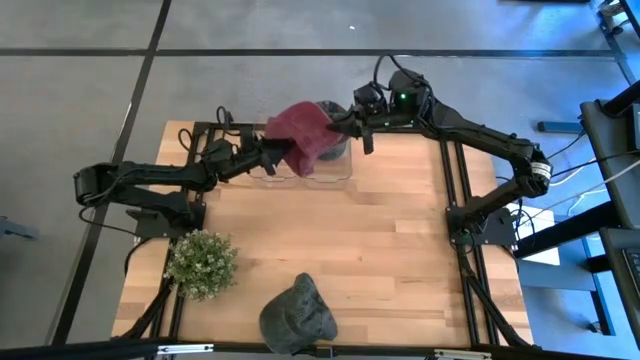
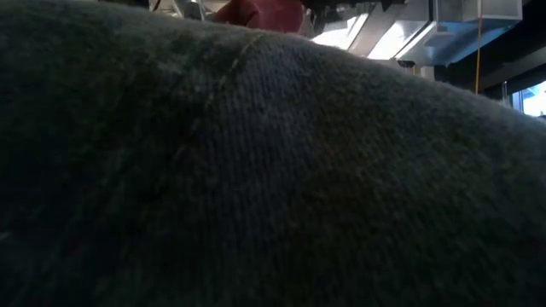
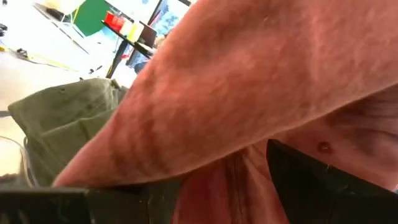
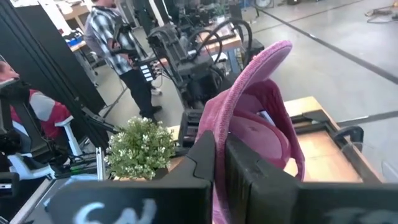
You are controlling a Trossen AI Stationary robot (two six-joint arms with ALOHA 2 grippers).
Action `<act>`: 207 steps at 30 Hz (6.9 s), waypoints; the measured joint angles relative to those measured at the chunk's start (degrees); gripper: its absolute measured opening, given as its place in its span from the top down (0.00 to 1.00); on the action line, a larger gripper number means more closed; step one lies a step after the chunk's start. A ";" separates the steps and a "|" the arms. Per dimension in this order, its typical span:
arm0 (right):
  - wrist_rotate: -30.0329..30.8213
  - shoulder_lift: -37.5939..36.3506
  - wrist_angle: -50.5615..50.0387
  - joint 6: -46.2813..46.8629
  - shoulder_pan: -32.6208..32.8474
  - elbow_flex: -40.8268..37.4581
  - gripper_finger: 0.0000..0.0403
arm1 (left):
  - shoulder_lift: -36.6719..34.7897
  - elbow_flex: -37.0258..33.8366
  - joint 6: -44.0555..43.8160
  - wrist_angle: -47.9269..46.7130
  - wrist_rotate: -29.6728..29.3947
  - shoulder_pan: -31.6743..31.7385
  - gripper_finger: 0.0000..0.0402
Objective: Pick & Place hat
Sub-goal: Put the maroon cap into the left transparent bin
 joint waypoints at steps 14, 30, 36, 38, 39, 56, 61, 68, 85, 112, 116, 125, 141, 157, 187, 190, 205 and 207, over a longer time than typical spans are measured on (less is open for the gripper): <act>1.58 1.27 2.02 -1.03 3.12 0.00 0.96 | 0.61 0.00 4.10 1.68 -0.35 -1.49 0.43; -0.48 2.69 4.60 -0.70 3.74 -0.04 0.96 | 4.22 0.02 8.13 2.77 -3.26 -2.95 0.56; -0.63 2.69 4.24 -0.75 3.76 -0.04 0.96 | 4.22 0.02 10.35 5.13 -3.26 -2.95 0.76; -0.56 2.69 4.24 -0.83 3.75 -0.04 0.96 | 4.22 0.02 11.21 5.60 -3.23 -2.95 0.83; -0.16 2.69 4.20 -0.83 3.76 -0.04 0.96 | 4.22 0.02 11.52 5.61 -3.06 -2.95 0.87; 3.61 2.62 3.85 -1.25 2.62 -0.04 0.96 | 4.22 0.02 11.92 5.01 -0.78 -1.97 0.95; 3.74 2.57 3.28 -2.49 2.45 -0.04 0.96 | 4.22 0.02 11.91 4.91 3.08 -1.37 0.87; 4.66 0.89 0.55 -5.14 0.76 0.02 0.96 | 4.10 0.02 9.68 3.55 9.41 -0.85 0.71; 10.67 -3.34 -2.97 -10.01 0.37 0.04 0.96 | 3.74 0.00 5.11 -2.59 -0.67 0.48 0.64; 13.12 -3.33 7.62 -9.59 0.82 -0.02 0.96 | 3.78 0.00 1.52 -3.53 -0.89 0.37 0.63; 10.53 -3.33 13.06 -5.97 1.64 -0.02 0.96 | 3.78 0.00 1.56 -3.14 -6.20 0.08 0.63; 10.23 -3.36 23.97 -0.24 3.85 0.00 0.96 | 3.82 0.00 16.38 16.07 -15.36 -3.04 0.63; 15.62 -2.54 10.93 2.64 6.16 0.00 0.96 | 3.82 0.00 23.30 39.16 -1.79 -3.34 0.63; 20.03 0.31 1.64 0.31 6.23 0.00 0.85 | 3.30 0.00 9.03 42.85 10.94 -3.23 0.69; 7.96 -1.95 -16.18 -35.84 6.49 3.52 0.33 | 3.30 0.00 -10.70 38.65 15.28 -3.26 0.99; 10.98 0.93 -16.24 -38.40 7.44 3.52 0.32 | 3.30 0.00 -13.47 38.64 16.24 -3.26 0.99; 1.28 14.63 4.13 -20.03 8.69 3.50 0.37 | 3.32 0.00 -15.72 38.73 17.77 -3.28 0.99; 2.18 15.61 5.26 -18.55 9.11 3.50 0.39 | 3.32 0.00 -15.58 38.73 17.77 -3.28 0.99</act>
